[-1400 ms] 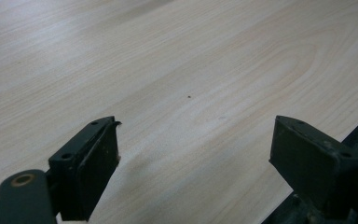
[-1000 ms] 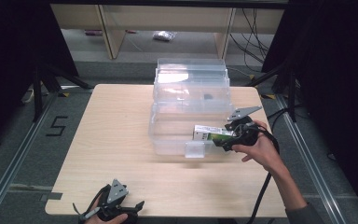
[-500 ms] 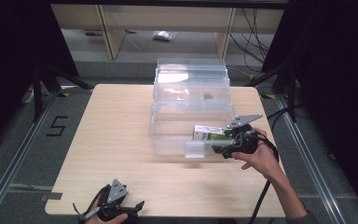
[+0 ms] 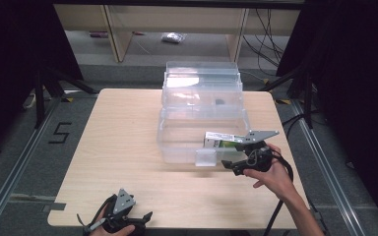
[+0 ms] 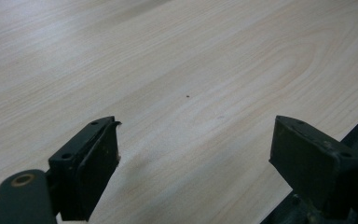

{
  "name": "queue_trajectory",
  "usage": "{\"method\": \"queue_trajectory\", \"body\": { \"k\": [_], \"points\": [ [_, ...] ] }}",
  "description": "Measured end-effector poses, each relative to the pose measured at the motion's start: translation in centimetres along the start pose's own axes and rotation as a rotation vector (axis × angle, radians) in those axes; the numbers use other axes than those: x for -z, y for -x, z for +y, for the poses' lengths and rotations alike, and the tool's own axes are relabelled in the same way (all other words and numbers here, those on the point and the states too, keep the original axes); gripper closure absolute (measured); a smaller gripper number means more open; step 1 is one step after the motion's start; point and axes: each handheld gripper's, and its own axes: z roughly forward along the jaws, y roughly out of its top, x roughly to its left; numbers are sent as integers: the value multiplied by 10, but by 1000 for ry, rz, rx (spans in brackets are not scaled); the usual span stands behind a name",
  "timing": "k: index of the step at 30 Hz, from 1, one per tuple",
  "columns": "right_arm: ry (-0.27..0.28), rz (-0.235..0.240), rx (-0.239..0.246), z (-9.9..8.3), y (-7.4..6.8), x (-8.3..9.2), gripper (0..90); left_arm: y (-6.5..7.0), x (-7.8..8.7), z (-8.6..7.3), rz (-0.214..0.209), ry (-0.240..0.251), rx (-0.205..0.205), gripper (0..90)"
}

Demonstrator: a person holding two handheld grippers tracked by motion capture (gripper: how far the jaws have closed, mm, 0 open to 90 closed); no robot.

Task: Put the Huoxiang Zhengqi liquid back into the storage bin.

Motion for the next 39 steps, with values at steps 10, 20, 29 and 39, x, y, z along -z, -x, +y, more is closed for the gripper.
{"method": "queue_trajectory", "body": {
  "k": [10, 20, 29, 39],
  "points": [
    [13, 28, -6, -14, -6, -4, 226, 0, 0, 0, 0, -4, -2, 148],
    [23, 43, -34, -25, -15, -2, 221, 2, -1, 0, -7, 22, 20, 147],
    [29, 67, -33, -34, -22, -2, 213, 2, 0, 0, 0, 11, 8, 148],
    [13, 57, -63, -47, -31, -1, 180, 2, 1, 0, 1, 13, 3, 148]
  ]
}}
